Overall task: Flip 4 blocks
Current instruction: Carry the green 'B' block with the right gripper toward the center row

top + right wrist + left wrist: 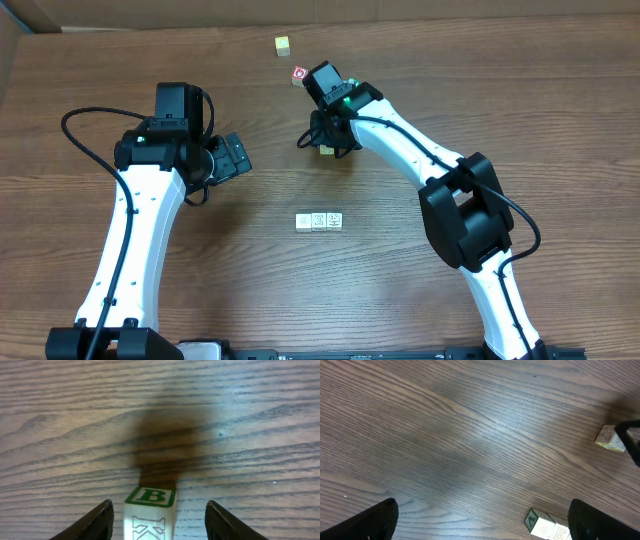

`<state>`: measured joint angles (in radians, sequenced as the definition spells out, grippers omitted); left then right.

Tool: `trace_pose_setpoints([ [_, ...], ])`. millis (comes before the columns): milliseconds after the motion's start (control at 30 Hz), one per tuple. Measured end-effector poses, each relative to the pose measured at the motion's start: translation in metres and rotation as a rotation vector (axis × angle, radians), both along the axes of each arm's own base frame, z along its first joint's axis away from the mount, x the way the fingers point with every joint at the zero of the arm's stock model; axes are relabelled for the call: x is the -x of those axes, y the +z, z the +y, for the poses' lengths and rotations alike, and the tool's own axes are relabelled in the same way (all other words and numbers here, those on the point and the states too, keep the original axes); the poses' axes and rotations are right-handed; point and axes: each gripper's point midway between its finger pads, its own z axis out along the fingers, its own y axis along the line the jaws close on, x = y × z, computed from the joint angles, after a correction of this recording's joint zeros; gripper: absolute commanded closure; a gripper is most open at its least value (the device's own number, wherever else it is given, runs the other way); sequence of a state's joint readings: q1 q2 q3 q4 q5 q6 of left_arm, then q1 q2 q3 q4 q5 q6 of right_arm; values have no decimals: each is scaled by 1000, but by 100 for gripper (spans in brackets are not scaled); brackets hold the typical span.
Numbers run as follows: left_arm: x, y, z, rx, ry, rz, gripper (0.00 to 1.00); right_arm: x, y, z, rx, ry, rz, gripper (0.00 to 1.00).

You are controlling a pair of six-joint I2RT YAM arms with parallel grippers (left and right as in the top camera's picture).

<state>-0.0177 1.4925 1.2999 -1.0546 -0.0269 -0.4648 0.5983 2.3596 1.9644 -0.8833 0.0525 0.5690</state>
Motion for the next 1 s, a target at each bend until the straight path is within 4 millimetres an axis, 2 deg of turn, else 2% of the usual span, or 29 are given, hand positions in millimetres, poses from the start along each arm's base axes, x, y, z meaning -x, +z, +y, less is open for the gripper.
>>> trace_pose_setpoints([
  [100, 0, 0, 0, 0, 0, 0, 0, 5, -7, -3, 11, 0, 16, 41],
  [200, 0, 0, 0, 0, 0, 0, 0, 7, -12, -5, 18, -2, 28, 54],
  [433, 0, 0, 0, 0, 0, 0, 0, 16, -14, -11, 43, 1, 63, 62],
  [533, 0, 0, 0, 0, 0, 0, 0, 20, -7, -14, 58, -1, 87, 66],
  [633, 0, 0, 0, 0, 0, 0, 0, 24, 8, -17, 75, 0, 110, 66],
  [767, 0, 0, 0, 0, 0, 0, 0, 30, 40, -21, 75, 0, 109, 69],
  [867, 0, 0, 0, 0, 0, 0, 0, 44, 76, -29, 68, -1, 107, 72],
  [900, 0, 0, 0, 0, 0, 0, 0, 51, 94, -32, 58, 1, 103, 76],
  [1000, 0, 0, 0, 0, 0, 0, 0, 68, 126, -41, 50, 5, 101, 76],
])
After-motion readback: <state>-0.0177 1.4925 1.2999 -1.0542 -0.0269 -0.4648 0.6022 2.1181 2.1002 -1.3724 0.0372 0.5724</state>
